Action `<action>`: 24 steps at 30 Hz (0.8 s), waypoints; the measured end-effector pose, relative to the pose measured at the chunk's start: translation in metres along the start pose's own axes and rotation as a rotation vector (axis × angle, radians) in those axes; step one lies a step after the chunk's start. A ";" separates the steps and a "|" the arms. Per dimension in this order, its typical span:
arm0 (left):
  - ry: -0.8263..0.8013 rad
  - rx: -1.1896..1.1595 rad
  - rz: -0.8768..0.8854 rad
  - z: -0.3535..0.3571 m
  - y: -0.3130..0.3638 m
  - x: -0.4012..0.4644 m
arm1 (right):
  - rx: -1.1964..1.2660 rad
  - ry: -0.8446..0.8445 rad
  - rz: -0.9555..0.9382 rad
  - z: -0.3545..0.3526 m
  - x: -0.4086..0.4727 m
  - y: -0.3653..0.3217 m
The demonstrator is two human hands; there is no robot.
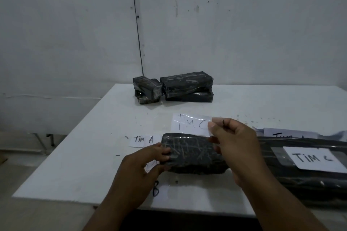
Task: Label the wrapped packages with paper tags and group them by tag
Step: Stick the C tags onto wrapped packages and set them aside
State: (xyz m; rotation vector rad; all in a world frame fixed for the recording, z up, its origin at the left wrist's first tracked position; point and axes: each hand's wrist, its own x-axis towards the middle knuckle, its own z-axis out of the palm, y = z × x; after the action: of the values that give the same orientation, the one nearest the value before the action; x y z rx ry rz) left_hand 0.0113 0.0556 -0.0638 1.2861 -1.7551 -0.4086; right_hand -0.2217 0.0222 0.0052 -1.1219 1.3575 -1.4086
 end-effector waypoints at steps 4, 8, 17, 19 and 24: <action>-0.018 0.019 0.020 -0.002 -0.006 -0.003 | -0.029 0.017 0.033 -0.006 0.001 0.014; -0.028 0.062 0.046 -0.006 -0.008 -0.005 | -0.036 0.021 0.050 -0.011 0.001 0.023; -0.119 0.135 -0.085 -0.019 0.009 -0.008 | -0.049 -0.009 0.038 -0.015 -0.002 0.029; -0.057 0.112 -0.187 -0.016 0.013 -0.007 | -0.050 -0.023 0.038 -0.016 -0.004 0.029; 0.120 -0.079 -0.338 -0.006 0.024 0.005 | -0.077 -0.081 0.014 -0.017 -0.011 0.027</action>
State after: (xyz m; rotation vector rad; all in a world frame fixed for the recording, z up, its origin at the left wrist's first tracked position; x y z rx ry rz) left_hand 0.0018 0.0623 -0.0413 1.5214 -1.4104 -0.5732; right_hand -0.2358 0.0362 -0.0224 -1.2045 1.3688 -1.2960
